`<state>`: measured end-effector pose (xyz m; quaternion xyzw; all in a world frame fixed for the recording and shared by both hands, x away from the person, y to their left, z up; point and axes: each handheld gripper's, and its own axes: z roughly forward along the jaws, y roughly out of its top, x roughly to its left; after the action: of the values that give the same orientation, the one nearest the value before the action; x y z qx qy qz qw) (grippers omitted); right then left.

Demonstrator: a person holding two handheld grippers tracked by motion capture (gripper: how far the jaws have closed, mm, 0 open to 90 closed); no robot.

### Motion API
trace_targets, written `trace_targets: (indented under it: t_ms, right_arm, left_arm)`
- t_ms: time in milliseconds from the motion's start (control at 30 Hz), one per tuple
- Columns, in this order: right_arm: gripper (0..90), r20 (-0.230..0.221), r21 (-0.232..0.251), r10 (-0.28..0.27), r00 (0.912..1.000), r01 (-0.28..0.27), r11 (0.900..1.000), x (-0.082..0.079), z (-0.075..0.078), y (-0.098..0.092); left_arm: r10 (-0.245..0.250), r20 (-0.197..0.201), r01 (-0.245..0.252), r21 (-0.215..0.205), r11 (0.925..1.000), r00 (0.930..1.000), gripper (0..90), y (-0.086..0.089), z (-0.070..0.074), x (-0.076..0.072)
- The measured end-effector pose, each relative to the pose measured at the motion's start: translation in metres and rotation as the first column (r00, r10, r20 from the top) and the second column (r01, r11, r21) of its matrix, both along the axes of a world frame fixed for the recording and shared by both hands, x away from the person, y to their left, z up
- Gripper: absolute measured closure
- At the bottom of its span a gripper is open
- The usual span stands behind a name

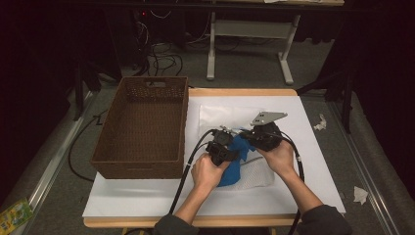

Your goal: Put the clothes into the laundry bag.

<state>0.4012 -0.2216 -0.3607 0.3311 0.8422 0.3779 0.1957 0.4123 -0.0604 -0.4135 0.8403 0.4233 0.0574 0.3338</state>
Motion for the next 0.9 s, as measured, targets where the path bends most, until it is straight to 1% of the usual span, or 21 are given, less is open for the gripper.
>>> trace_targets:
  t_ms: [100,233,367,400,433,467,500,567,700,767,800,900]
  right_arm:
    - [89.3,0.001,-0.002,0.004,1.0000,-0.004,1.000,0.001,-0.002,0.000]
    - [89.3,-0.012,0.001,0.002,0.9999,-0.002,1.000,0.001,-0.004,0.000]
    - [89.3,-0.004,0.000,0.001,1.0000,-0.001,1.000,0.001,-0.005,0.001]
    - [89.3,-0.002,-0.005,0.002,1.0000,-0.002,1.000,0.002,-0.005,0.001]
    - [89.3,-0.008,-0.008,-0.002,1.0000,0.002,1.000,0.002,-0.005,0.001]
    - [89.3,-0.004,-0.009,-0.003,1.0000,0.003,1.000,0.002,-0.005,0.000]
    - [89.2,-0.012,-0.005,-0.011,0.9999,0.011,1.000,0.002,-0.005,0.000]
    - [89.3,-0.009,-0.007,-0.009,0.9999,0.009,1.000,0.003,-0.006,-0.001]
    - [89.3,-0.019,-0.013,-0.006,0.9998,0.005,1.000,0.005,-0.009,0.000]
    - [89.2,-0.023,-0.009,-0.009,0.9997,0.009,1.000,0.005,-0.010,0.002]
    - [89.2,-0.024,-0.018,-0.003,0.9997,0.002,1.000,0.005,-0.010,0.002]
    - [89.3,-0.025,-0.022,-0.001,0.9997,0.001,1.000,0.004,-0.012,0.004]
  left_arm:
    - [0.020,-0.002,-0.020,-0.003,0.9998,0.9998,62.5,0.000,-0.003,0.005]
    - [0.044,0.000,-0.044,-0.004,0.9990,0.9990,62.3,0.000,-0.006,0.009]
    - [0.061,0.011,-0.061,-0.009,0.9981,0.9981,61.1,0.000,-0.007,0.014]
    - [0.061,0.013,-0.061,-0.004,0.9982,0.9981,60.3,0.000,-0.007,0.015]
    - [0.068,0.022,-0.068,0.002,0.9977,0.9974,59.2,-0.001,-0.007,0.016]
    - [0.070,0.029,-0.071,0.009,0.9975,0.9971,58.6,-0.001,-0.008,0.017]
    - [0.075,0.029,-0.075,0.008,0.9971,0.9968,58.5,-0.001,-0.008,0.018]
    - [0.079,0.027,-0.080,0.009,0.9968,0.9965,58.1,-0.001,-0.010,0.020]
    - [0.086,0.028,-0.087,0.028,0.9958,0.9959,56.0,-0.003,-0.013,0.022]
    - [0.092,0.023,-0.093,0.035,0.9950,0.9955,53.1,-0.003,-0.014,0.023]
    - [0.097,0.021,-0.098,0.044,0.9943,0.9951,51.3,-0.003,-0.014,0.024]
    - [0.084,0.018,-0.085,0.056,0.9948,0.9963,49.2,-0.003,-0.016,0.024]
